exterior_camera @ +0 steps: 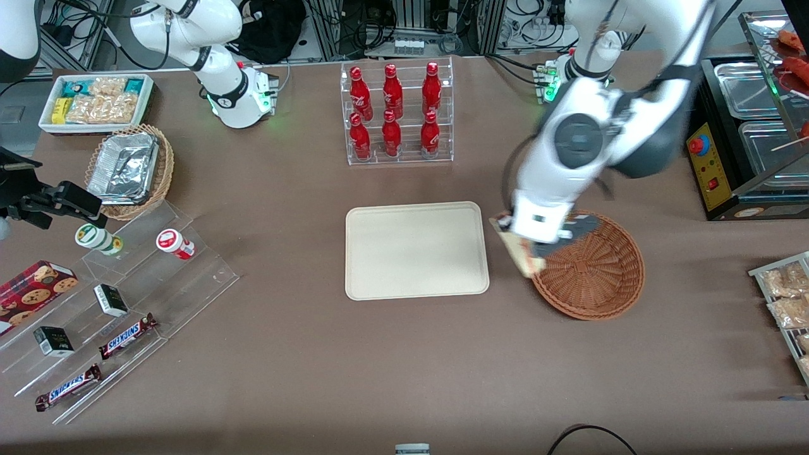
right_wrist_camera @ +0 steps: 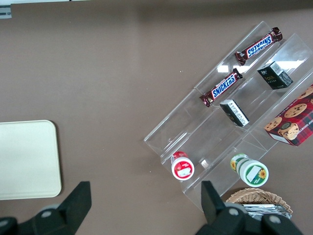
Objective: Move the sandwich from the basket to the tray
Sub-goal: 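Lift the sandwich and carry it with the left gripper over the tray, then lower the sandwich onto the tray and open the left gripper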
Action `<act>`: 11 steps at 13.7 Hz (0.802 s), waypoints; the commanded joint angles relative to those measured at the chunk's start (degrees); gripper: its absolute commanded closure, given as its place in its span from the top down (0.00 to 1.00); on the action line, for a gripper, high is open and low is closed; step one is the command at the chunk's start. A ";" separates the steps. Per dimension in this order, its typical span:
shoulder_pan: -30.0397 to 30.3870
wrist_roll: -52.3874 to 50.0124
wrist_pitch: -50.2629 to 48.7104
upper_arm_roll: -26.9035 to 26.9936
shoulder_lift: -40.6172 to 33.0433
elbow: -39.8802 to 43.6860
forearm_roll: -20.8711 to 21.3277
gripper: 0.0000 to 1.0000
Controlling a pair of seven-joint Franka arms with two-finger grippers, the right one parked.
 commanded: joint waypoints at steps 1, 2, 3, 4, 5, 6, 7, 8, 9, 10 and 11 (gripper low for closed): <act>-5.56 2.59 -1.13 0.66 7.21 6.17 0.36 0.05; -7.23 2.95 -0.95 0.66 9.49 7.41 0.36 0.05; -8.73 3.04 0.00 0.66 11.26 8.03 1.23 0.05; -9.87 3.21 2.80 0.66 13.19 8.30 3.24 0.06; -10.58 3.21 6.65 0.66 15.21 8.30 4.82 0.06; -12.33 3.04 10.96 0.66 17.58 8.30 6.14 0.06; -13.74 2.95 13.35 0.66 19.26 8.21 7.20 0.06; -14.01 3.04 13.98 0.66 20.14 8.04 7.91 0.06; -14.02 3.04 14.34 0.66 21.11 8.12 8.70 0.06; -14.54 2.95 14.51 0.66 21.82 8.21 9.14 0.07; -15.07 2.95 15.12 0.66 22.34 8.21 9.23 0.07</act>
